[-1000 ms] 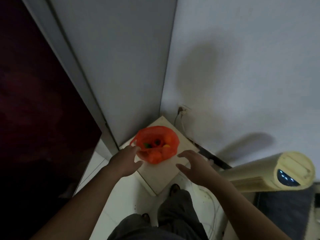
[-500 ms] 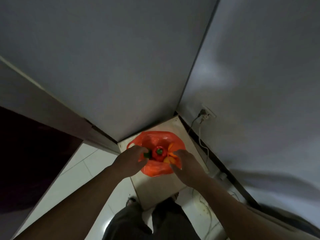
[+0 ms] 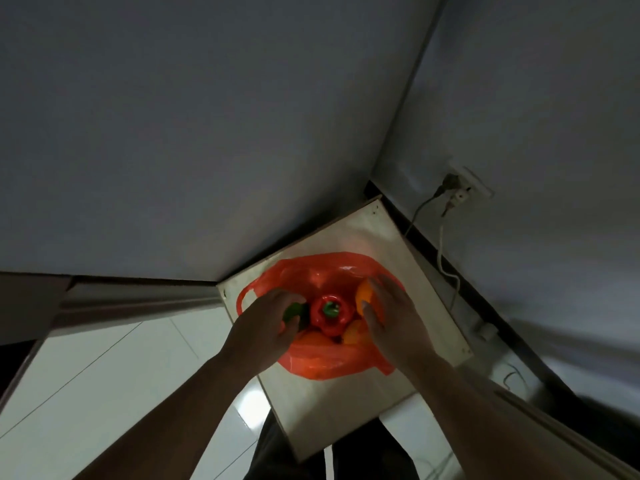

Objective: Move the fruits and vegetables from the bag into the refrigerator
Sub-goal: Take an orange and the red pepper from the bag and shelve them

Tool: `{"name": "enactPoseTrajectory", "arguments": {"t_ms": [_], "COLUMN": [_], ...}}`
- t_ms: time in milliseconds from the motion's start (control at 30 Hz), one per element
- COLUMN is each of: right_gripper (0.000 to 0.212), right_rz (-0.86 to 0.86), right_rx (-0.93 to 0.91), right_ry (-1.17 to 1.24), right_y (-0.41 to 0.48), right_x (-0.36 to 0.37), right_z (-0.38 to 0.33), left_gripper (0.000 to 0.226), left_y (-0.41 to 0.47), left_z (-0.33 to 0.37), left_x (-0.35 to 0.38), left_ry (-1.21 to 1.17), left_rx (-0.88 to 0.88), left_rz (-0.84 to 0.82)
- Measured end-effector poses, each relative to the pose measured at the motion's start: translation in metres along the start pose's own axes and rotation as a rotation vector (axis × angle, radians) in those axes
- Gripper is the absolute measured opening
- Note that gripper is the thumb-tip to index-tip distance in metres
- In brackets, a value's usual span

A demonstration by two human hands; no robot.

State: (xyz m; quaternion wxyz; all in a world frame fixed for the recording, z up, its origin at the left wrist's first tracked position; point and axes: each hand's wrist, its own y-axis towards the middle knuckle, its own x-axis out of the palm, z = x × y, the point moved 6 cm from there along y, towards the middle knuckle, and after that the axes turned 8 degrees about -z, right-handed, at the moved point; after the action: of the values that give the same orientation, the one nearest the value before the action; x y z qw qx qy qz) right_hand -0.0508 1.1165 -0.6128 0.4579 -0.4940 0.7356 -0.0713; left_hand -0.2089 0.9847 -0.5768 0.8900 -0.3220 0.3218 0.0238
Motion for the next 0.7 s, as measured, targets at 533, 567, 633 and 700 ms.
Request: {"name": "enactPoseTrajectory", "arguments": {"t_ms": [533, 567, 633, 700], "right_gripper": [0.079, 0.074, 0.061, 0.05], "right_rz": [0.028, 0.075, 0.133, 0.122], "right_rx": [0.014, -0.023, -0.09, -0.123], "right_ry": [0.014, 0.005, 0.003, -0.005], "right_y": [-0.003, -0.004, -0.007, -0.006], "right_x": [-0.019, -0.025, -0.031, -0.027], "right_z": [0.034, 0.027, 0.013, 0.006], "left_gripper": [0.035, 0.035, 0.037, 0.039], "left_y": [0.031, 0.031, 0.029, 0.027], "left_z": [0.022, 0.024, 0.027, 0.031], "left_x": [0.021, 0.021, 0.021, 0.021], "left_ry": [0.055, 0.055, 0.041, 0.05], "left_rx": [0.174, 0.172, 0.16, 0.163], "left_rz": [0.028, 0.033, 0.052, 0.058]}}
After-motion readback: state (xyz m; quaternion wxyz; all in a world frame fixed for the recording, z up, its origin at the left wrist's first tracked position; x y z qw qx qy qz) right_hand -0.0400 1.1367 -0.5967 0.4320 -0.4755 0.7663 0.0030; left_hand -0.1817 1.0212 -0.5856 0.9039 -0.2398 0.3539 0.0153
